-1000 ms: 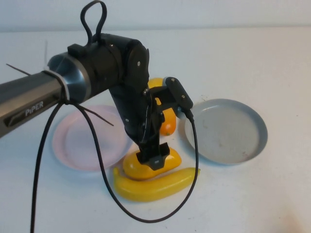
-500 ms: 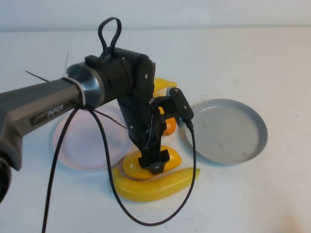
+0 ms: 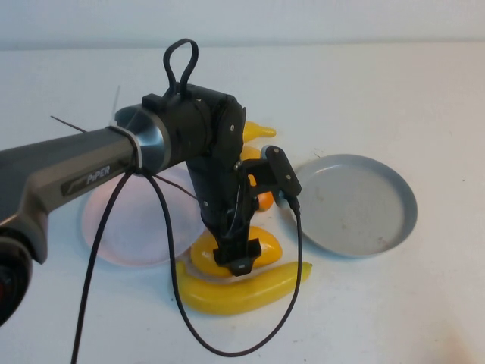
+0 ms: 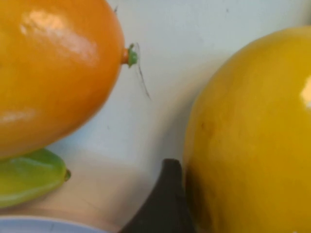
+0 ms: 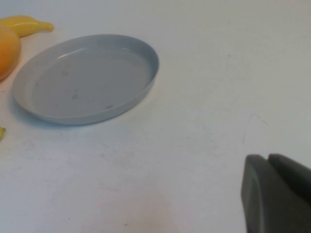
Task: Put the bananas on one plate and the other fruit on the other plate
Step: Put one type of fruit in the left plate
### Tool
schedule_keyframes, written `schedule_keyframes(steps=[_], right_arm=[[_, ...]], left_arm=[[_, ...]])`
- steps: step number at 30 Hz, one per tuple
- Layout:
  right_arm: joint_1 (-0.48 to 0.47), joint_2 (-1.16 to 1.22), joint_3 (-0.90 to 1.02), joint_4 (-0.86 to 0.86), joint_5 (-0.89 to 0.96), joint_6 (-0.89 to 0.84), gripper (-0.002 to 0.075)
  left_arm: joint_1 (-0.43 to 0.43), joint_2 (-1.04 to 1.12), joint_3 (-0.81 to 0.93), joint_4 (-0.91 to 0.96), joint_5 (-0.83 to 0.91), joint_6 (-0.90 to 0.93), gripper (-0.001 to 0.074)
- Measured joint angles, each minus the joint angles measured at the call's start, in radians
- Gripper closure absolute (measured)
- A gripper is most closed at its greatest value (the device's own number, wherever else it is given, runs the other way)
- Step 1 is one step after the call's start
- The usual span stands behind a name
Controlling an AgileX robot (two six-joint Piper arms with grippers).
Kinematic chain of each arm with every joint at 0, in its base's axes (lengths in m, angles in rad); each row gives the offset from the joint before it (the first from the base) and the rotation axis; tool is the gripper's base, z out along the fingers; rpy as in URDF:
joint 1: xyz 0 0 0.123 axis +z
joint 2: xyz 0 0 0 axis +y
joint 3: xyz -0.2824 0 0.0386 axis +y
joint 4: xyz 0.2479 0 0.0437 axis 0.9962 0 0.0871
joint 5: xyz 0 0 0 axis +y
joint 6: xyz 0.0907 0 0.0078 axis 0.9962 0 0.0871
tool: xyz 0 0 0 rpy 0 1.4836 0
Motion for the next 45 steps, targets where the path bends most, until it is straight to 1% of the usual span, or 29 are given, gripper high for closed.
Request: schedule_keyframes(steps=[4,9,12,16,19,21,23,29,33,38,45], right_arm=[[0.000,0.000,0.000,0.000,0.000,0.000,0.0741],[0.000,0.000,0.000,0.000,0.000,0.000,0.0741],[0.000,0.000,0.000,0.000,0.000,0.000,0.0741],[0.000,0.000,0.000,0.000,0.000,0.000,0.0741],[0.000,0.000,0.000,0.001,0.000,0.000,0.0741],[0.000,0.000,0.000,0.003,0.000,0.000,0.0741],[0.000,0.000,0.000,0.003,0.000,0.000,0.0741],[0.000,0.000,0.000,0.003,0.000,0.000,0.0741],[0.000,0.000,0.000,0.003,0.000,0.000,0.0741],[0.000,0.000,0.000,0.003,0.000,0.000,0.0741],[0.000,0.000,0.000,0.003,0.000,0.000,0.0741]], left_arm=[[0.000,0.000,0.000,0.009,0.000,0.002,0.0217],[0.000,0.000,-0.002,0.013,0.008,-0.022,0.0218],[0.000,0.000,-0.034,0.013,0.055,-0.062,0.0218],[0.000,0.000,-0.140,0.005,0.128,-0.221,0.0218],[0.007,-0.002,-0.224,0.067,0.136,-0.356,0.0218],[0.026,-0.009,-0.252,0.123,0.138,-0.456,0.0218],[0.069,-0.010,-0.258,0.161,0.141,-0.511,0.0218],[0.231,0.000,-0.256,0.128,0.149,-0.550,0.0218],[0.298,0.000,-0.213,0.128,0.149,-0.552,0.0218],[0.340,0.000,-0.130,0.127,0.149,-0.548,0.0218],[0.344,0.000,-0.098,0.124,0.147,-0.544,0.0214]])
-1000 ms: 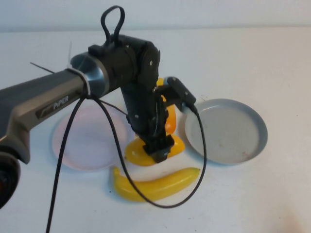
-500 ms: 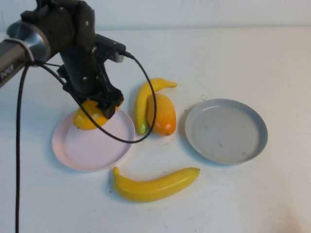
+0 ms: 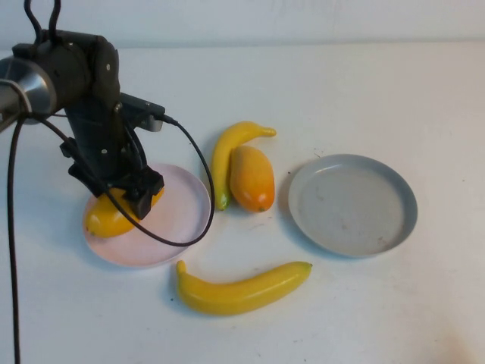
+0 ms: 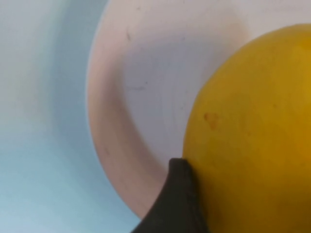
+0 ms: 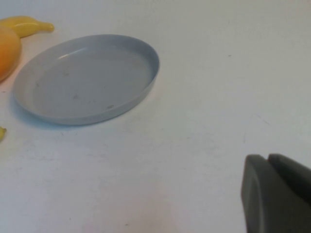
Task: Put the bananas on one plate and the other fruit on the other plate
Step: Put one type of fruit in the left plate
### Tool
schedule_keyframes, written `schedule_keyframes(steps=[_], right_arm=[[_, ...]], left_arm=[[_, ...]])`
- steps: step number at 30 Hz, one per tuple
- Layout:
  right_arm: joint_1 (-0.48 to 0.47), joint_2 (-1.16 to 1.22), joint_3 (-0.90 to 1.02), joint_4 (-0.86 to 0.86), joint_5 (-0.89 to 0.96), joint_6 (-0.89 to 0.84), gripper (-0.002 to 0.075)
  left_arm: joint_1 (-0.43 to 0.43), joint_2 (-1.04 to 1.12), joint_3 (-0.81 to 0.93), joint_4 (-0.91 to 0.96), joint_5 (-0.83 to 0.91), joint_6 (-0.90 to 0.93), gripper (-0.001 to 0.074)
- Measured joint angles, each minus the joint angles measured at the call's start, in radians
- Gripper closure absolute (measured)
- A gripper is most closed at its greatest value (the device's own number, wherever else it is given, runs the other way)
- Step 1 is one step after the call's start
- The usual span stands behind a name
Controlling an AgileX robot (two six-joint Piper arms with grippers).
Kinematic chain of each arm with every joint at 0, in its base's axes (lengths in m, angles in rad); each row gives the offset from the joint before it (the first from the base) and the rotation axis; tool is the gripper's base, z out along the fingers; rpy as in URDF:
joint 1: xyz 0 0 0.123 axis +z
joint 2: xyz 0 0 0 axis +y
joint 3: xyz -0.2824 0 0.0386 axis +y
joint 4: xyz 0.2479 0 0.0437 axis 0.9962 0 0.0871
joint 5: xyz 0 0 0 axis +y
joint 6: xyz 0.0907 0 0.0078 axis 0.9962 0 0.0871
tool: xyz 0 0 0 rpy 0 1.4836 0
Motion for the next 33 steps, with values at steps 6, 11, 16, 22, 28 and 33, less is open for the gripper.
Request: schedule_keyframes(steps=[6,11,16,22,28,33], right_arm=[[0.000,0.000,0.000,0.000,0.000,0.000,0.0741],[0.000,0.000,0.000,0.000,0.000,0.000,0.0741],[0.000,0.000,0.000,0.000,0.000,0.000,0.0741],[0.000,0.000,0.000,0.000,0.000,0.000,0.0741],[0.000,0.000,0.000,0.000,0.000,0.000,0.0741],[0.000,0.000,0.000,0.000,0.000,0.000,0.0741]], left_arm=[[0.000,0.000,0.000,0.000,0.000,0.000,0.0083],[0.000,0.000,-0.059,-0.017,0.000,-0.004,0.0069],[-0.015,0.000,-0.141,-0.112,0.000,-0.017,0.0069],[-0.123,0.000,-0.171,-0.130,-0.056,-0.170,0.0069],[-0.235,0.000,-0.171,-0.130,-0.261,-0.348,0.0069],[-0.272,0.001,-0.171,-0.141,-0.320,-0.385,0.0069]])
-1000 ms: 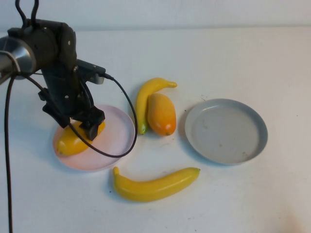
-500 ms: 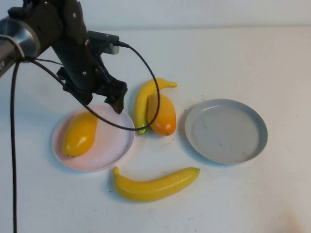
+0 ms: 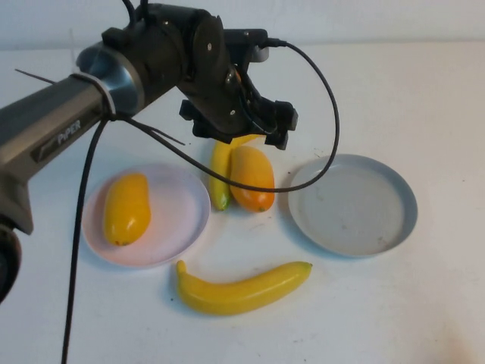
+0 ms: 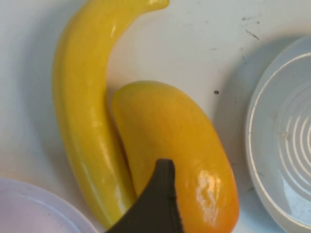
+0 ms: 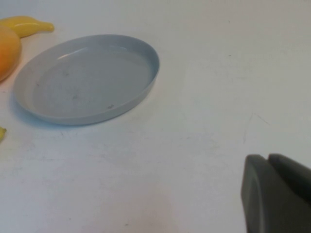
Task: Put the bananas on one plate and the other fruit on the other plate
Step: Put one type of fruit in the left plate
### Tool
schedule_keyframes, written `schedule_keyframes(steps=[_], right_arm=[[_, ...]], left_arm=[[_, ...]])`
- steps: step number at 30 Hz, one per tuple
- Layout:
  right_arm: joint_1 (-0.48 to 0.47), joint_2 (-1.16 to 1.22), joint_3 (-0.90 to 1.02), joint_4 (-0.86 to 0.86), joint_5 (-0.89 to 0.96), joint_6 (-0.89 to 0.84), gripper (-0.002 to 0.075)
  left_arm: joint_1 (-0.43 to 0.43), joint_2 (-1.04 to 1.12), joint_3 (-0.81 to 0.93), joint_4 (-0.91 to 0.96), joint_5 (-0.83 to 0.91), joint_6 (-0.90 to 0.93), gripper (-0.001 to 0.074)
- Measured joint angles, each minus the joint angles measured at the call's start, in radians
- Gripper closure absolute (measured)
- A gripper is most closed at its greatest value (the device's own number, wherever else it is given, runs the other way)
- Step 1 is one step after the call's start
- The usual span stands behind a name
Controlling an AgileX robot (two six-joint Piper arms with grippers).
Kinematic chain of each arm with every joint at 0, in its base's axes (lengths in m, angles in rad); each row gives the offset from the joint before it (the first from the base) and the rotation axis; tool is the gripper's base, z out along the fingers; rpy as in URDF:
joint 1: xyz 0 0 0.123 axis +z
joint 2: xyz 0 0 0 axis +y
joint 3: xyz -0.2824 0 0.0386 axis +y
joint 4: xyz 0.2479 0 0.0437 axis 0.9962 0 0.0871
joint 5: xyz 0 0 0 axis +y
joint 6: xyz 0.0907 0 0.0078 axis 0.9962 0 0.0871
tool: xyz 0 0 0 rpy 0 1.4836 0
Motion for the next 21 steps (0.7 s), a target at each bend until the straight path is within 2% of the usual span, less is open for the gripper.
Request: schedule_keyframes(steps=[21], right_arm=[[0.000,0.000,0.000,0.000,0.000,0.000,0.0741]], left_arm=[[-0.020,0.156,-0.017,0.083,0.038,-0.022,0.0069]])
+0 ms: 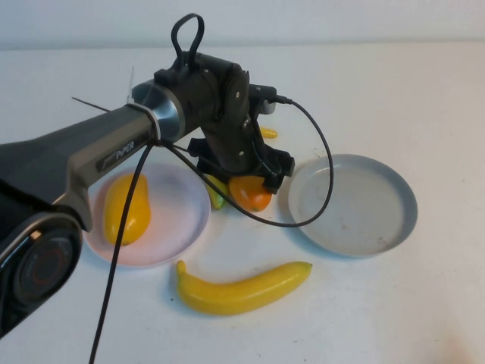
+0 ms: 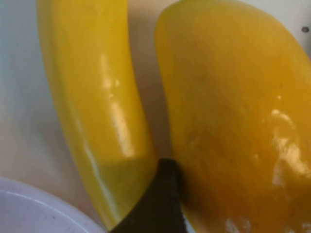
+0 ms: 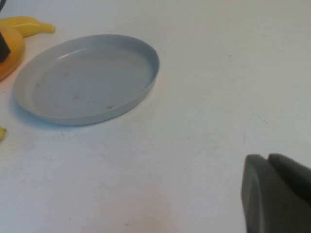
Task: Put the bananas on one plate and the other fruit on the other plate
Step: Put one type of fruit in the left plate
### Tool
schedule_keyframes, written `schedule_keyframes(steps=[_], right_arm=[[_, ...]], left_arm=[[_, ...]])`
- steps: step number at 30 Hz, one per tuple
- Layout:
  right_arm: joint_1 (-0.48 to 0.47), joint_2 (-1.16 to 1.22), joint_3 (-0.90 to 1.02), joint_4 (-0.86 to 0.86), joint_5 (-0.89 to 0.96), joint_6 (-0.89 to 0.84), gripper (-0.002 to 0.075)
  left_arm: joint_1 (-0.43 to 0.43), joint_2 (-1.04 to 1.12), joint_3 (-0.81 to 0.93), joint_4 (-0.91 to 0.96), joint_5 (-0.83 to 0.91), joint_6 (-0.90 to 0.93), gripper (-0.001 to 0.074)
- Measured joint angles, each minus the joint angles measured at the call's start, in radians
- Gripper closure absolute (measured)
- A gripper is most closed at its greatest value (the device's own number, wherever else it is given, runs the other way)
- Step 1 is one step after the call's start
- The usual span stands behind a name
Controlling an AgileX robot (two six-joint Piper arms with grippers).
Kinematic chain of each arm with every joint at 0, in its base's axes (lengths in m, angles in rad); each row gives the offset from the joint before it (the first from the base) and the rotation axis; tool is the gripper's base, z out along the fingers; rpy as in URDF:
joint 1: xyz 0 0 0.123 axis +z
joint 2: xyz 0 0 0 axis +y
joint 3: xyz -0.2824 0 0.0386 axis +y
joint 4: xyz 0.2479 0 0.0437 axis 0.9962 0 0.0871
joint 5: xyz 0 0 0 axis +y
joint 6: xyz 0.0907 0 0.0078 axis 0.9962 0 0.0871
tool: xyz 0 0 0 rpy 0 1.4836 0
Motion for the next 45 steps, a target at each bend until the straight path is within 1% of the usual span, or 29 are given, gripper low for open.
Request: schedule_keyframes(steps=[3,5,6,8,9,15,19,26,28,31,35,39,45], right_arm=[[0.000,0.000,0.000,0.000,0.000,0.000,0.0741],[0.000,0.000,0.000,0.000,0.000,0.000,0.0741],[0.000,0.000,0.000,0.000,0.000,0.000,0.0741],[0.000,0.000,0.000,0.000,0.000,0.000,0.0741],[0.000,0.000,0.000,0.000,0.000,0.000,0.0741],[0.000,0.000,0.000,0.000,0.000,0.000,0.0741],[0.000,0.000,0.000,0.000,0.000,0.000,0.0741],[0.000,0.000,0.000,0.000,0.000,0.000,0.0741],[0.000,0.000,0.000,0.000,0.000,0.000,0.0741],[0.000,0.000,0.000,0.000,0.000,0.000,0.0741],[0.000,0.000,0.000,0.000,0.000,0.000,0.0741],[0.000,0.000,0.000,0.000,0.000,0.000,0.0741],[0.000,0.000,0.000,0.000,0.000,0.000,0.0741]], left_arm=[[0.000,0.004,-0.002,0.000,-0.012,0.000,0.0071],[0.000,0.004,-0.002,0.003,-0.020,0.002,0.0090],[0.000,0.004,-0.002,0.002,-0.024,0.002,0.0108],[0.000,0.004,-0.002,0.002,-0.026,0.003,0.0177],[0.000,0.004,-0.002,0.002,-0.027,0.003,0.0198],[0.000,0.004,-0.002,0.002,-0.029,0.071,0.0197],[0.000,0.004,-0.029,0.002,0.022,0.101,0.0197],[0.000,0.004,-0.231,0.002,0.258,0.103,0.0197],[0.000,0.002,-0.281,0.005,0.280,0.103,0.0197],[0.000,-0.002,-0.312,0.031,0.287,0.102,0.0197],[0.000,-0.019,-0.314,0.093,0.299,0.102,0.0197],[0.000,-0.071,-0.295,0.106,0.303,0.102,0.0197],[0.000,-0.226,-0.124,0.164,0.303,0.075,0.0197]])
